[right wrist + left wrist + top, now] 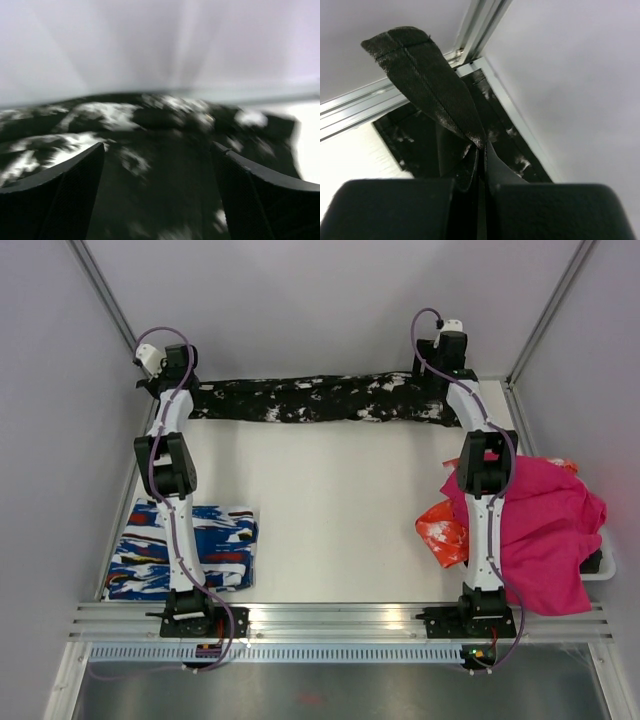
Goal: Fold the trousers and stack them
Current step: Fold the trousers
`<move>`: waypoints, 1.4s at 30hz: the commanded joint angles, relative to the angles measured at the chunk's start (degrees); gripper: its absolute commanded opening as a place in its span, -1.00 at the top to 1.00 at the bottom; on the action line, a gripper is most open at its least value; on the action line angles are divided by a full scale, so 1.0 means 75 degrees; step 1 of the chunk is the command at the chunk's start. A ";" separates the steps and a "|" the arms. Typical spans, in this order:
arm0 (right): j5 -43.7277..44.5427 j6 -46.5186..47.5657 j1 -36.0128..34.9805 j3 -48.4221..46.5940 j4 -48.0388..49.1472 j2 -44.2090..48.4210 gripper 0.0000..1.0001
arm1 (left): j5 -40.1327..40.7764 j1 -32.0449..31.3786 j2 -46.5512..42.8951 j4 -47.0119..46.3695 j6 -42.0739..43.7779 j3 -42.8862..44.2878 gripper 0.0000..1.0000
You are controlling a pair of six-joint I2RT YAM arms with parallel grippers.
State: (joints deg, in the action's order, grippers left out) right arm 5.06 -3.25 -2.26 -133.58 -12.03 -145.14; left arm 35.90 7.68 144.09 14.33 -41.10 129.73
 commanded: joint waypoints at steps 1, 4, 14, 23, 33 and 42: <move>0.1300 -0.0492 0.0114 0.0524 -0.0900 0.1023 -0.87 | 0.0054 0.0089 0.0193 -0.1088 -0.0238 0.0479 0.95; 0.1878 -0.1029 0.0266 0.0947 -0.1487 0.1258 -0.89 | -0.0192 0.0089 0.0264 -0.1242 -0.0274 0.0608 0.95; 0.1566 -0.2147 0.1450 0.1310 -0.1878 0.1388 -0.89 | -0.0345 0.0077 0.0124 -0.1137 0.0125 0.0504 0.95; 0.0568 -0.0705 0.1450 0.0630 -0.1549 0.0426 -0.89 | -0.0568 0.0077 0.0053 -0.1043 0.0488 0.0422 0.95; 0.0836 -0.0154 0.1438 0.0245 -0.1337 -0.0136 -0.84 | -0.0662 0.0066 -0.0099 -0.0973 0.0699 0.0316 0.95; 0.0310 -0.0012 0.1450 0.0209 -0.1115 -0.0207 0.08 | -0.0720 -0.0005 -0.0134 -0.0856 0.0922 0.0292 0.95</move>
State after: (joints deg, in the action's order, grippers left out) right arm 9.78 -3.57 8.43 -129.29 -22.83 -147.20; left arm 30.83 7.64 145.77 9.32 -36.53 131.31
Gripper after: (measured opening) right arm 0.543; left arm 0.033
